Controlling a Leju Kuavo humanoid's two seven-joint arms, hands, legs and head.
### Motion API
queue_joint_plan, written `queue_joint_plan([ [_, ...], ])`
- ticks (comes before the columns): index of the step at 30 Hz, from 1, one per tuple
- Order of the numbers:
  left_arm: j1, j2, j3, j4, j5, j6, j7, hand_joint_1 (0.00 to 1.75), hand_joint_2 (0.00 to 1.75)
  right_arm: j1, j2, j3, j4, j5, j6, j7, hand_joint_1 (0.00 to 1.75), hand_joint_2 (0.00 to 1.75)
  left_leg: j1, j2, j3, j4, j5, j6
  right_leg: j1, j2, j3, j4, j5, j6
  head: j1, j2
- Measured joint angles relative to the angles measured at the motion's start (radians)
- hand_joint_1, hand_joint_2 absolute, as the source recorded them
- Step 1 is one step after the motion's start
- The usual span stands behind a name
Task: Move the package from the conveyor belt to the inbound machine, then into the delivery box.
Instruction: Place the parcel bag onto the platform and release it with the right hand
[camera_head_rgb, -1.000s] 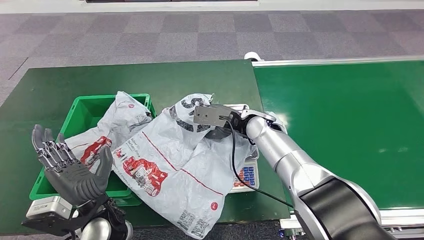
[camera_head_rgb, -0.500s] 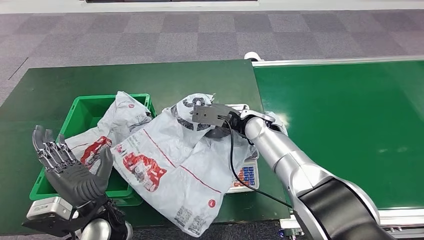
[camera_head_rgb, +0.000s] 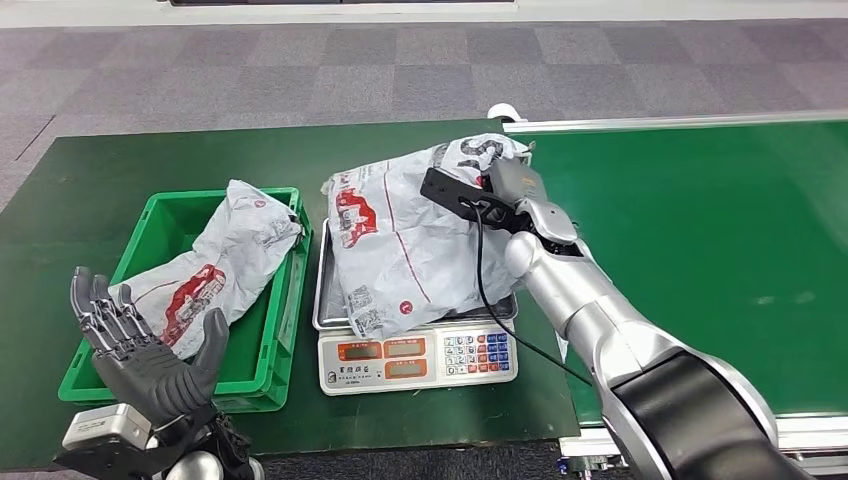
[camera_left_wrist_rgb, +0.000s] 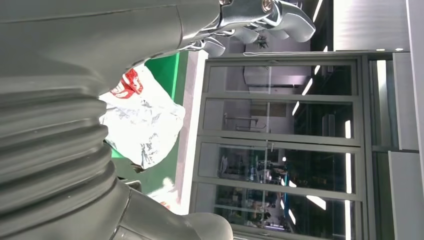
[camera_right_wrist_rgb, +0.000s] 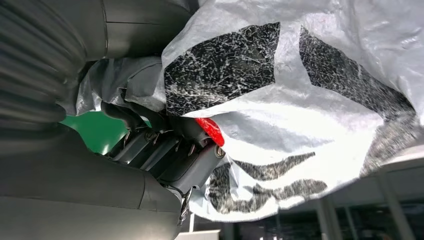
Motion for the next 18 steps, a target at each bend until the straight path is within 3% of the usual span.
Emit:
queue_joint_plan([
  [12, 0.003, 0.005, 0.0, 0.001, -0.001, 0.005, 0.0, 0.0, 1.75, 0.0, -0.02, 0.027, 0.001, 0.017, 0.007, 0.026, 1.75, 1.75, 0.0, 0.001, 0.0, 0.0, 0.0, 0.0, 0.0, 0.001, 0.0, 0.0, 0.0, 0.0, 0.0, 0.0],
  [17, 0.004, 0.006, 0.0, 0.004, 0.0, 0.005, 0.0, 0.0, 1.75, 0.0, -0.022, 0.029, 0.003, 0.015, 0.056, 0.027, 1.75, 1.75, 0.0, 0.001, 0.0, 0.0, 0.0, 0.0, 0.0, 0.001, 0.0, 0.0, 0.0, 0.0, 0.0, 0.0],
  [18, 0.004, 0.007, 0.0, 0.005, 0.0, 0.004, 0.0, 0.0, 1.75, 0.0, -0.022, 0.029, 0.004, 0.01, 0.083, 0.015, 1.31, 1.75, 0.0, 0.001, 0.0, 0.0, 0.0, 0.0, 0.0, 0.001, 0.0, 0.0, 0.0, 0.0, 0.0, 0.0],
])
